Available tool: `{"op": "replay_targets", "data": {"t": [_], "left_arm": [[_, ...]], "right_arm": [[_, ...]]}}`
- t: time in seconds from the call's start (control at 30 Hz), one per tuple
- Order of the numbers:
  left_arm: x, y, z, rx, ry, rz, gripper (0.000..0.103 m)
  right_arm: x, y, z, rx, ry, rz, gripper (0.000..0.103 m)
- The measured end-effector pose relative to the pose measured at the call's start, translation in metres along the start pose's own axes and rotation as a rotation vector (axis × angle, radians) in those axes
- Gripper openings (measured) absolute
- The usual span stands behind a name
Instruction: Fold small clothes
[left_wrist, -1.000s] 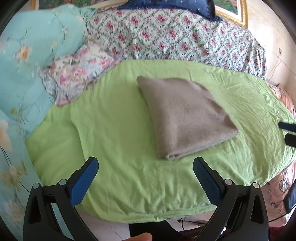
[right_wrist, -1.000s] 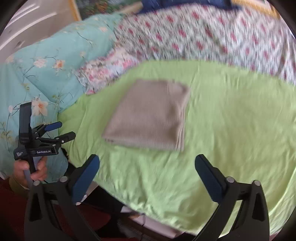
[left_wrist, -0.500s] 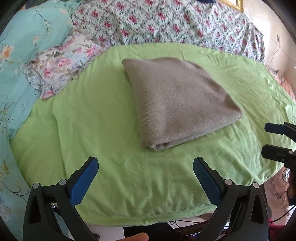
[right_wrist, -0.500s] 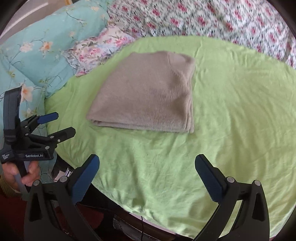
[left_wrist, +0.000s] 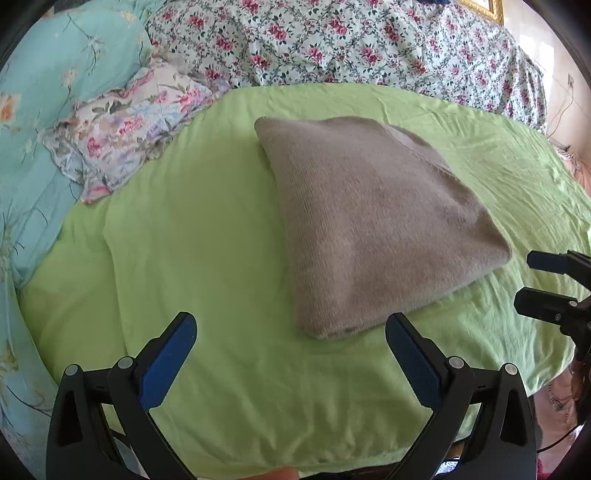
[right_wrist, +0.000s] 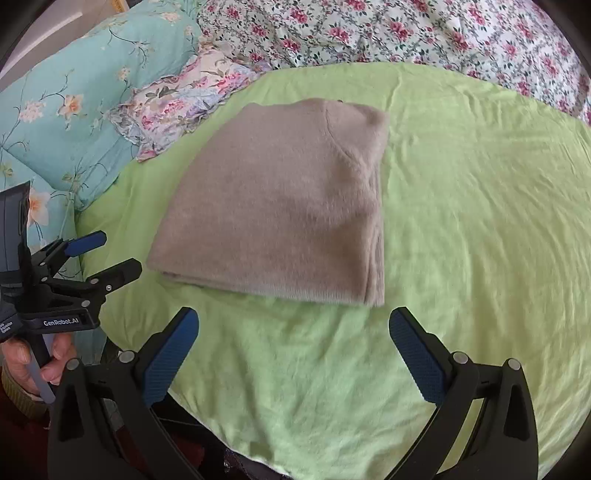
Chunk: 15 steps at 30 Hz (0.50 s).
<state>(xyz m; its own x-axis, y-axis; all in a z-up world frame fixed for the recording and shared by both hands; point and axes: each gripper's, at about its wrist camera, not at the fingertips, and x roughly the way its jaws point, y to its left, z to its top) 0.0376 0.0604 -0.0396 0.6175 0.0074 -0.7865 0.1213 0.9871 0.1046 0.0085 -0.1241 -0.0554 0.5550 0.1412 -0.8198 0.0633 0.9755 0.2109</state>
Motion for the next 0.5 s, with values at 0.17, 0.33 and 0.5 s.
{"op": "replay_targets", "data": {"t": [0.17, 0.33, 0.5], "left_arm": [[-0.002, -0.004, 0.012, 0.005, -0.015, 0.026, 0.102], [0.000, -0.008, 0.022, -0.005, -0.009, 0.043, 0.102], [0.004, -0.007, 0.031, -0.020, -0.009, 0.049, 0.102]], "right_arm": [[0.001, 0.004, 0.015, -0.023, -0.008, 0.001, 0.103], [0.004, 0.009, 0.027, -0.032, -0.012, 0.011, 0.103], [0.009, 0.011, 0.037, -0.043, -0.012, 0.013, 0.103]]}}
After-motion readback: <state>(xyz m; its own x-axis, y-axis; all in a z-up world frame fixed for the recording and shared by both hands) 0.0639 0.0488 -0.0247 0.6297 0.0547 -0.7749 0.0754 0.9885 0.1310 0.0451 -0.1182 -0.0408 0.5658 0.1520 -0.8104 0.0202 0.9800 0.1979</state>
